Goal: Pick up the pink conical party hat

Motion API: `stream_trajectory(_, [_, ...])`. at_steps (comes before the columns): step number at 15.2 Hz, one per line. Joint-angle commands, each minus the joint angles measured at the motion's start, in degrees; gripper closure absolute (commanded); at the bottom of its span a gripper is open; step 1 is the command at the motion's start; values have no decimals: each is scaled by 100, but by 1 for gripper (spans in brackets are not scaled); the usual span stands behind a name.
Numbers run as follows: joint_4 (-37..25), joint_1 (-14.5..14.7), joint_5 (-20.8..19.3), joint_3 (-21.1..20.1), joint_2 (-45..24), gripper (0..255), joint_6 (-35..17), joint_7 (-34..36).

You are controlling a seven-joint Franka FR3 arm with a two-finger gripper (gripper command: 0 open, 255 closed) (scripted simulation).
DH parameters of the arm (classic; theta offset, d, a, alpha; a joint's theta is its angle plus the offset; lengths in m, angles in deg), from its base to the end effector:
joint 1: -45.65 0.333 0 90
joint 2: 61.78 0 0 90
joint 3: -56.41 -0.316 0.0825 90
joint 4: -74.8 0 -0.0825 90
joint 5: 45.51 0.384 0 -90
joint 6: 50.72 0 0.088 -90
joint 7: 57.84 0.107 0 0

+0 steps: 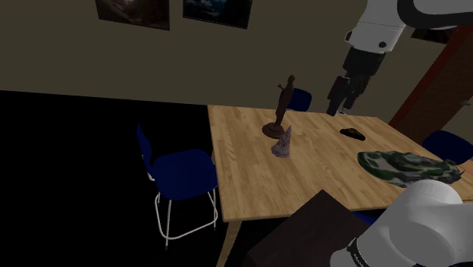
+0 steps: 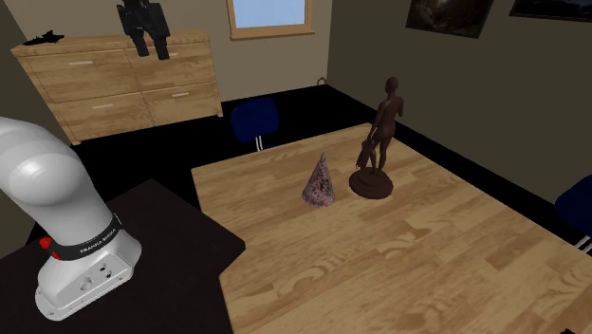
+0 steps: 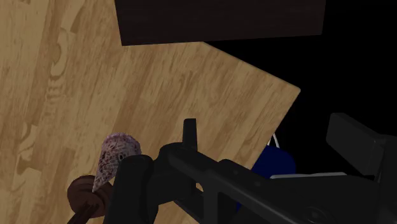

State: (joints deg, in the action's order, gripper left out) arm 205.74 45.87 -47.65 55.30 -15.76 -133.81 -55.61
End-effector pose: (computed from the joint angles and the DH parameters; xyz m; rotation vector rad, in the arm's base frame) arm 0.2896 0.0046 0.6183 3.0890 -0.0398 -0.0472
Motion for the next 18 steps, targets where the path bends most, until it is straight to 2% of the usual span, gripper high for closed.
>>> stream_trajectory(1, [0, 0, 0, 0, 0, 0, 0, 0])
stream_trajectory(10, [764, 197, -1251, 1082, -300, 0, -1046, -2339])
stream_trajectory(18, [866, 357, -2208, 2077, -1250, 0, -2331, -4246])
